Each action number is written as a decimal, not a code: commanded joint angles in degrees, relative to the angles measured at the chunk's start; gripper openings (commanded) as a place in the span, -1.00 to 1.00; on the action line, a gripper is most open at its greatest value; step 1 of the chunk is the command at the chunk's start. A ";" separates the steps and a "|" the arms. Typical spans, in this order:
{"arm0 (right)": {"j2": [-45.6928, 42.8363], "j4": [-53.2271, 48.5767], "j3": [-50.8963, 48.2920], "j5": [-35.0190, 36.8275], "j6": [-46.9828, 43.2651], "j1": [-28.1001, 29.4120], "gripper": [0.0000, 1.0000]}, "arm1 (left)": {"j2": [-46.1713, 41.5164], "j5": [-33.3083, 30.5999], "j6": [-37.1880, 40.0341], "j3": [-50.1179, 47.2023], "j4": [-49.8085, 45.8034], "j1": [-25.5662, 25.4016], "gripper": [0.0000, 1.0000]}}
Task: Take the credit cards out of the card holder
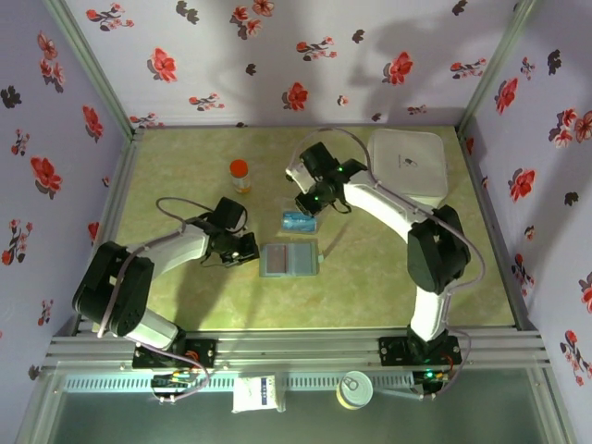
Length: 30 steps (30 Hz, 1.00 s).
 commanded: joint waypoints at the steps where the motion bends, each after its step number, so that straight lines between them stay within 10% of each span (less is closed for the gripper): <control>1: -4.64 11.79 -6.57 -1.77 21.28 1.86 -0.76 | 1.26 1.25 -0.42 0.97 0.78 -0.78 -0.88; 30: 0.31 21.28 -18.12 -9.32 45.51 11.83 -0.50 | 2.38 1.33 -1.14 2.79 0.14 -2.42 -1.00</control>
